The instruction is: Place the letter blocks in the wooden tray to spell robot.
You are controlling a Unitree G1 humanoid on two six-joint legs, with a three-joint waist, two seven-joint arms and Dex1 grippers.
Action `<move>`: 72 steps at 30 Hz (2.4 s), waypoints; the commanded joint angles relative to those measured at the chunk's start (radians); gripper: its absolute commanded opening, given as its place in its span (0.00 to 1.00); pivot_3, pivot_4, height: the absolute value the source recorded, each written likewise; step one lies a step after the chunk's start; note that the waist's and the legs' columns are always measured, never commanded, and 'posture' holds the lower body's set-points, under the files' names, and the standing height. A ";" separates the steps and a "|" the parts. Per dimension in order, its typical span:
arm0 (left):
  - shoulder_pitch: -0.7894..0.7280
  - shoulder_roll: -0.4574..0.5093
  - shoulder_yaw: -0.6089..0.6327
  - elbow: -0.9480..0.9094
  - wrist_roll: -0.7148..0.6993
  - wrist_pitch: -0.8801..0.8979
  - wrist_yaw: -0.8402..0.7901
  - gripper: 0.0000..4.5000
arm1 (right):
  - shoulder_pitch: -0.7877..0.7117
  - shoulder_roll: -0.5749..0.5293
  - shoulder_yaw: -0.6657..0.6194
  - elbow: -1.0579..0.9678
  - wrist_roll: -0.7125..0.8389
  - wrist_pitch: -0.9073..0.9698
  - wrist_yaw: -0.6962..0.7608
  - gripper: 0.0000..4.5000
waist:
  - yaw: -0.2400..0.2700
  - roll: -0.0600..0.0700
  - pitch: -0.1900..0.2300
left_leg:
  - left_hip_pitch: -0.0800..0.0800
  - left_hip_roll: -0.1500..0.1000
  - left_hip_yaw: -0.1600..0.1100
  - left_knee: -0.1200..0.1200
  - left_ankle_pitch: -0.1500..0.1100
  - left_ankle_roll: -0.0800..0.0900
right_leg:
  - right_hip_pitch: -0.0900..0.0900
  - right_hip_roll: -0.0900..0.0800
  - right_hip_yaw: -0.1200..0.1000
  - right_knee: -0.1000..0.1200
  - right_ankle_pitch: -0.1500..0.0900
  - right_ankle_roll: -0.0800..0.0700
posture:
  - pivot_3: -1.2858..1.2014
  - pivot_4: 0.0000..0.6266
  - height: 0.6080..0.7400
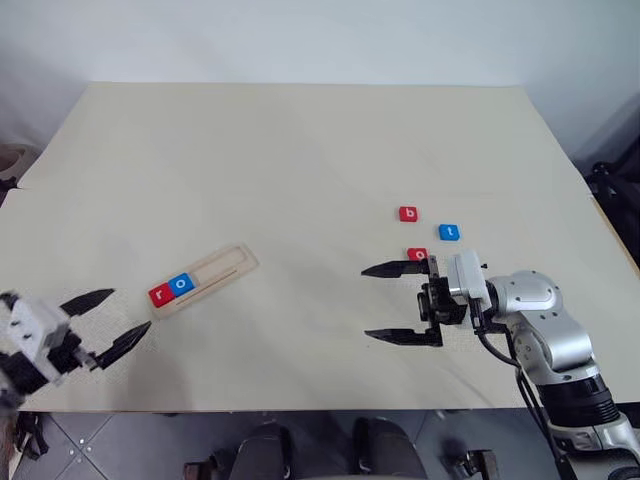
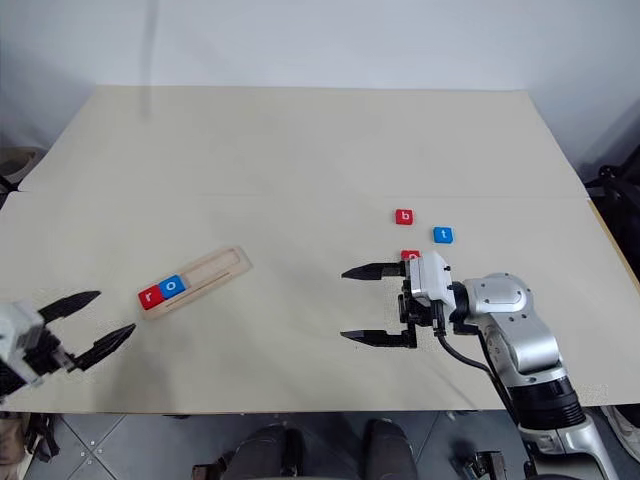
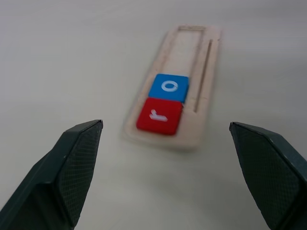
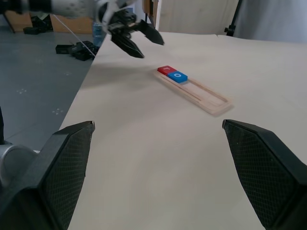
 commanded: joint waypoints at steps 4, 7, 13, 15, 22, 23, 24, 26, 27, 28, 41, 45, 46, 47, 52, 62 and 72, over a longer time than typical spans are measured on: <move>-0.147 0.047 -0.126 0.211 0.074 -0.032 -0.099 1.00 | 0.019 -0.009 -0.041 -0.066 0.020 0.012 -0.045 0.99 | -0.012 0.000 0.000 | 0.000 0.001 0.002 -0.001 -0.001 -0.001 | -0.001 0.001 0.000 0.000 0.000 0.000 | 0.52 0.24 1.00; -0.199 0.050 -0.153 0.271 0.093 -0.060 -0.122 1.00 | 0.035 -0.009 -0.046 -0.088 0.021 0.017 -0.067 0.99 | -0.012 0.000 0.000 | 0.000 0.001 0.008 0.000 0.000 -0.001 | -0.001 0.001 0.000 0.000 0.000 0.000 | 0.52 0.24 1.00; -0.258 0.049 -0.193 0.350 0.114 -0.079 -0.151 1.00 | 0.062 -0.005 -0.050 -0.116 0.020 0.022 -0.095 0.99 | -0.006 0.000 0.000 | 0.001 0.001 0.010 0.001 0.000 -0.001 | -0.001 0.001 0.000 0.003 0.000 0.000 | 0.52 0.24 1.00; -0.264 0.047 -0.199 0.362 0.122 -0.099 -0.152 1.00 | 0.063 -0.006 -0.050 -0.117 0.020 0.021 -0.099 0.99 | -0.003 0.000 0.000 | 0.001 0.001 0.010 0.001 0.000 -0.001 | -0.001 0.001 0.001 0.003 0.000 0.000 | 0.52 0.24 1.00; -0.277 0.021 -0.216 0.306 0.091 -0.098 -0.176 0.76 | 0.077 -0.023 -0.068 -0.099 0.015 0.009 -0.098 1.00 | 0.002 0.000 0.000 | 0.001 0.001 0.011 0.001 0.000 -0.001 | -0.001 0.001 0.001 0.004 0.000 0.000 | 0.52 0.24 1.00; -0.283 0.015 -0.229 0.284 0.094 -0.091 -0.178 0.76 | 0.084 -0.027 -0.074 -0.098 0.015 0.009 -0.100 1.00 | 0.003 0.000 0.000 | 0.001 0.000 0.010 0.001 0.000 -0.001 | -0.001 0.000 0.001 0.004 0.000 0.000 | 0.52 0.24 1.00; -0.288 0.010 -0.241 0.266 0.100 -0.094 -0.180 0.76 | 0.090 -0.032 -0.079 -0.099 0.015 0.008 -0.100 1.00 | 0.005 0.000 0.000 | 0.001 0.000 0.010 0.001 0.000 -0.001 | -0.001 0.000 0.001 0.004 0.000 0.000 | 0.52 0.24 1.00; -0.305 -0.001 -0.268 0.221 0.106 -0.085 -0.178 0.76 | 0.106 -0.041 -0.092 -0.104 0.017 0.010 -0.106 1.00 | 0.010 0.000 0.000 | 0.001 -0.001 0.010 0.001 0.000 -0.001 | -0.001 -0.001 0.001 0.005 0.000 0.000 | 0.52 0.24 1.00; -0.322 -0.010 -0.291 0.191 0.113 -0.087 -0.178 0.76 | 0.121 -0.049 -0.103 -0.107 0.016 0.010 -0.108 1.00 | 0.011 0.000 0.000 | 0.001 -0.001 0.010 0.002 0.000 -0.001 | -0.001 -0.001 0.001 0.005 0.000 0.000 | 0.52 0.24 1.00; -0.340 -0.019 -0.315 0.160 0.121 -0.078 -0.175 0.76 | 0.135 -0.057 -0.115 -0.112 0.015 0.011 -0.111 1.00 | 0.013 0.000 0.000 | 0.001 -0.001 0.010 0.002 0.000 -0.001 | -0.001 -0.001 0.001 0.005 0.000 0.000 | 0.52 0.24 1.00; -0.636 -0.185 -0.627 0.089 0.244 0.017 -0.214 0.76 | 0.500 -0.141 -0.369 -0.244 0.037 0.023 -0.182 1.00 | 0.029 0.000 0.000 | 0.000 0.000 0.011 0.003 0.000 -0.001 | -0.001 0.002 0.001 0.003 0.000 0.000 | 0.52 0.24 1.00; -0.710 -0.236 -0.680 0.205 0.294 -0.044 -0.226 0.76 | 0.634 -0.126 -0.454 -0.298 0.046 0.022 -0.208 1.00 | 0.030 0.000 0.000 | 0.000 0.000 0.010 0.003 0.000 -0.001 | 0.000 0.003 0.001 0.003 0.000 0.000 | 0.52 0.24 1.00; -0.725 -0.249 -0.687 0.229 0.302 -0.051 -0.225 0.76 | 0.661 -0.122 -0.470 -0.305 0.045 0.018 -0.212 1.00 | 0.030 0.000 0.000 | 0.000 0.000 0.010 0.003 0.000 -0.001 | 0.000 0.003 0.001 0.002 0.000 0.000 | 0.52 0.24 1.00; -0.735 -0.257 -0.689 0.246 0.306 -0.058 -0.225 0.76 | 0.678 -0.120 -0.480 -0.310 0.045 0.016 -0.216 1.00 | 0.028 -0.001 0.000 | 0.000 0.000 0.010 0.003 0.000 -0.001 | 0.000 0.003 0.001 0.002 0.000 0.000 | 0.52 0.24 1.00; -0.751 -0.279 -0.720 0.268 0.316 -0.036 -0.266 0.76 | 0.748 -0.104 -0.518 -0.337 0.045 0.009 -0.244 1.00 | 0.029 0.000 0.000 | 0.000 0.000 0.010 0.003 0.000 -0.001 | 0.000 0.003 0.002 0.002 0.000 0.000 | 0.52 0.24 1.00; -0.743 -0.297 -0.661 0.286 0.273 -0.015 -0.258 0.99 | 0.784 -0.082 -0.545 -0.341 0.052 0.002 -0.279 1.00 | 0.030 0.000 0.000 | 0.000 0.000 0.009 0.004 0.000 -0.001 | 0.001 0.003 0.002 0.002 0.000 0.001 | 0.52 0.24 1.00; -0.595 -0.194 -0.465 0.255 0.111 -0.109 -0.342 0.99 | 0.809 0.001 -0.630 -0.215 0.028 -0.077 -0.339 1.00 | 0.025 0.000 0.000 | 0.001 0.001 0.009 0.004 0.000 -0.001 | 0.000 0.003 0.002 0.003 0.000 0.000 | 0.52 0.24 1.00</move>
